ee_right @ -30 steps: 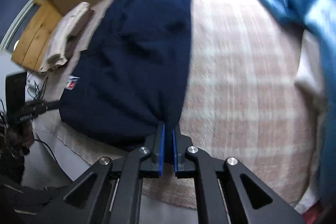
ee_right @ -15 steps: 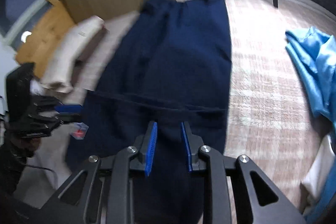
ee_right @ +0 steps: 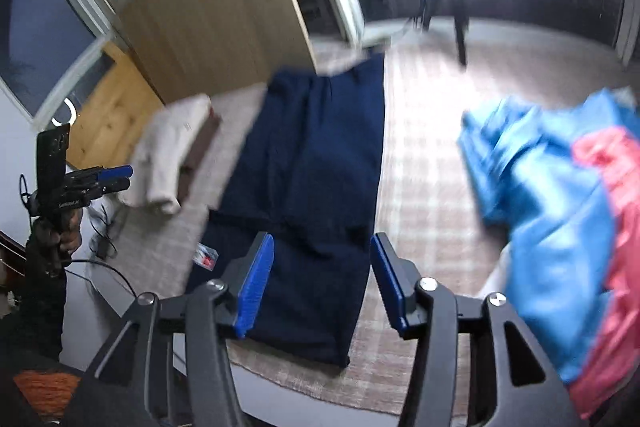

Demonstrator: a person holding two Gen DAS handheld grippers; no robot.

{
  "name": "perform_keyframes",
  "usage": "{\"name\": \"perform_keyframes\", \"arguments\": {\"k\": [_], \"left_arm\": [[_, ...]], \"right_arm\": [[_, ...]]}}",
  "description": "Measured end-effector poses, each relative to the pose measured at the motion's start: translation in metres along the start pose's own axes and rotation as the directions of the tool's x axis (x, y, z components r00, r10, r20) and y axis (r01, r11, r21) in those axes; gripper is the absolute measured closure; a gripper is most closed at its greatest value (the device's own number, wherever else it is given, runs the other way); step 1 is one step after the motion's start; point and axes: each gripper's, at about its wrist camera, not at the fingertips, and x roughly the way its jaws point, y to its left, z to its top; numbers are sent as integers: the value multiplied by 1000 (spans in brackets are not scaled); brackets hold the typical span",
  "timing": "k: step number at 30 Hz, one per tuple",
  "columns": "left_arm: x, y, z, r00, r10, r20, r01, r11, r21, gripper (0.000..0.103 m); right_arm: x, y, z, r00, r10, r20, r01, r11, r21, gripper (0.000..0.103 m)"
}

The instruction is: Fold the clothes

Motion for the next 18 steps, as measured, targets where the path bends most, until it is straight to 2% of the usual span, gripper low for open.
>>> {"name": "perform_keyframes", "arguments": {"k": [1, 3, 5, 7, 9, 14, 18], "left_arm": [[-11, 5, 9, 1000, 12, 23, -12, 1000, 0, 57], [-12, 13, 26, 998, 20, 53, -19, 1000, -14, 54], [-12, 21, 43, 996, 29, 81, -27, 999, -28, 51], [4, 23, 54, 996, 44, 74, -43, 999, -24, 51], [32, 24, 67, 998, 50, 43, -49, 999, -20, 50], [113, 30, 103, 998, 51, -31, -52, 998, -45, 50], [176, 41, 134, 994, 71, -81, -76, 995, -66, 49]], "right_arm": [[-11, 1, 9, 999, -4, 32, 4, 1000, -10, 52], [-26, -2, 29, 996, -39, 85, 42, 999, -28, 43], [-29, -5, 47, 990, -31, 136, 38, 998, -50, 36], [-19, -9, 63, 982, -14, 189, 30, 996, -81, 30], [4, -9, 77, 977, -35, 213, 64, 990, -129, 28], [104, -20, 130, 986, -138, 94, 153, 972, -177, 28], [193, -37, 166, 989, -147, -24, 143, 980, -142, 28]]}}
